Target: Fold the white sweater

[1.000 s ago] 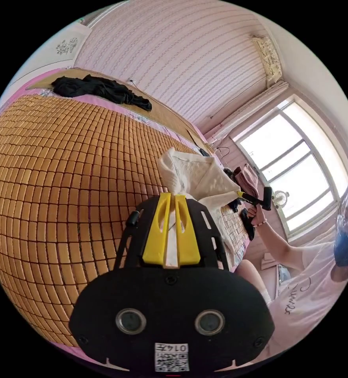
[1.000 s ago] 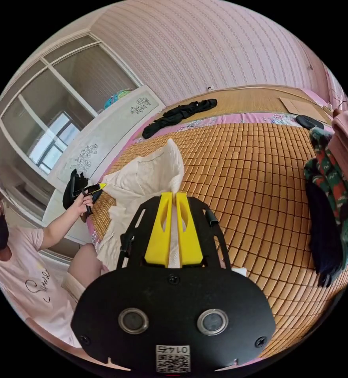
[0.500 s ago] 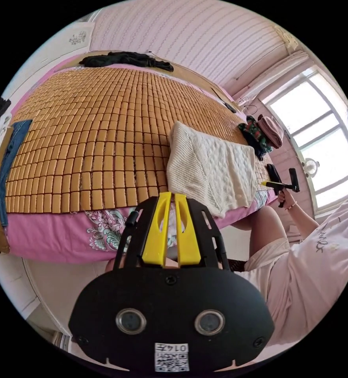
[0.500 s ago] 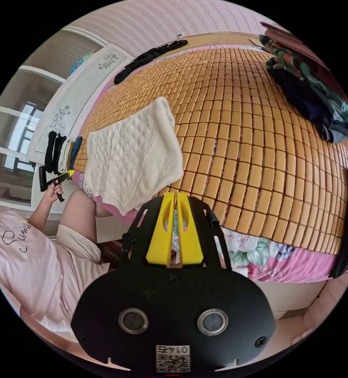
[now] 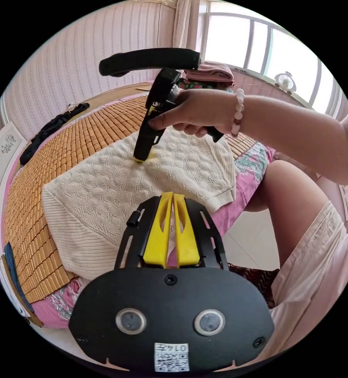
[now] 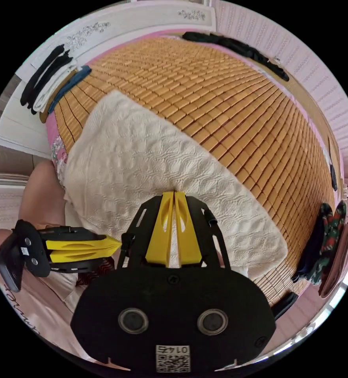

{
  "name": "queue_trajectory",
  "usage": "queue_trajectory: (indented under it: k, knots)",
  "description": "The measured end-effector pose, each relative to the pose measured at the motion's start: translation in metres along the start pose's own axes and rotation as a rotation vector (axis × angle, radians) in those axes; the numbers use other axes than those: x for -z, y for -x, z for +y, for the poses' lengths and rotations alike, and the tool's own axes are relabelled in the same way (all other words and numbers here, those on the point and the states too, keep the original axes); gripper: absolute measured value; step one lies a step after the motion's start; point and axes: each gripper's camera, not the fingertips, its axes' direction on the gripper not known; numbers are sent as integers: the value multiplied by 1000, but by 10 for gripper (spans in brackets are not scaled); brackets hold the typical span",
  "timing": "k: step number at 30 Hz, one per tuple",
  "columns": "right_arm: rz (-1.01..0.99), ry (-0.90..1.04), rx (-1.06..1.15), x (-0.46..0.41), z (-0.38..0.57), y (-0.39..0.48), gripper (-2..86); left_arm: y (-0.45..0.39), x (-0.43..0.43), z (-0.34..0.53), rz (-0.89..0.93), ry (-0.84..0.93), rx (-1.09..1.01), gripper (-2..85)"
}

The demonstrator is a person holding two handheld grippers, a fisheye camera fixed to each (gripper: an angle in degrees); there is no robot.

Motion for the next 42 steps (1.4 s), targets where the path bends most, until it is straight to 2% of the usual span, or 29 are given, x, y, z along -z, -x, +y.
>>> queue_trajectory:
  k: [1,3,6,9,11,15,18,20,23,26,28,32,36,39,42]
  knots:
    - [-34,-35,-3,3,-1,-4,-10,-4,-7,10,7,-39,26,-10]
    - [-63,18,21,0,-6,-8,-10,-6,-6,17,31,-74,51,-10]
    - [-82,72,75,10,-10,-11,-9,-14,-2,11,54,-13,23,-10]
    - [-30,-44,41,28,-13,-18,-8,-25,6,12,74,-28,2,-10]
    - [31,50,37,-7,-25,-21,-7,-35,-4,24,90,-34,8,-10]
    - [68,28,26,-13,-20,-25,-7,-45,-4,31,81,-60,10,-8]
    - [-70,-89,-38,-5,15,-50,-8,-56,0,28,61,-46,-8,-3]
    - [-202,-238,-153,8,80,-78,-8,-64,13,29,63,-99,-18,19]
    - [-271,-369,-361,6,183,-107,-3,-78,28,24,105,-173,-65,81]
    - [-331,-333,-563,-20,269,-122,20,-98,29,12,131,-183,-141,116]
    - [-393,-300,-617,-40,300,-122,50,-111,25,5,142,-208,-176,122]
    - [-557,-165,-650,-96,326,-123,95,-143,2,-16,195,-185,-214,133]
    - [-544,-245,-658,-105,344,-126,35,-170,-25,-32,210,-83,-263,137]
    - [-649,-305,-625,-112,360,-130,19,-181,-31,-44,188,-32,-292,136]
    - [-752,-450,-619,-100,387,-133,15,-187,-31,-56,129,13,-294,107]
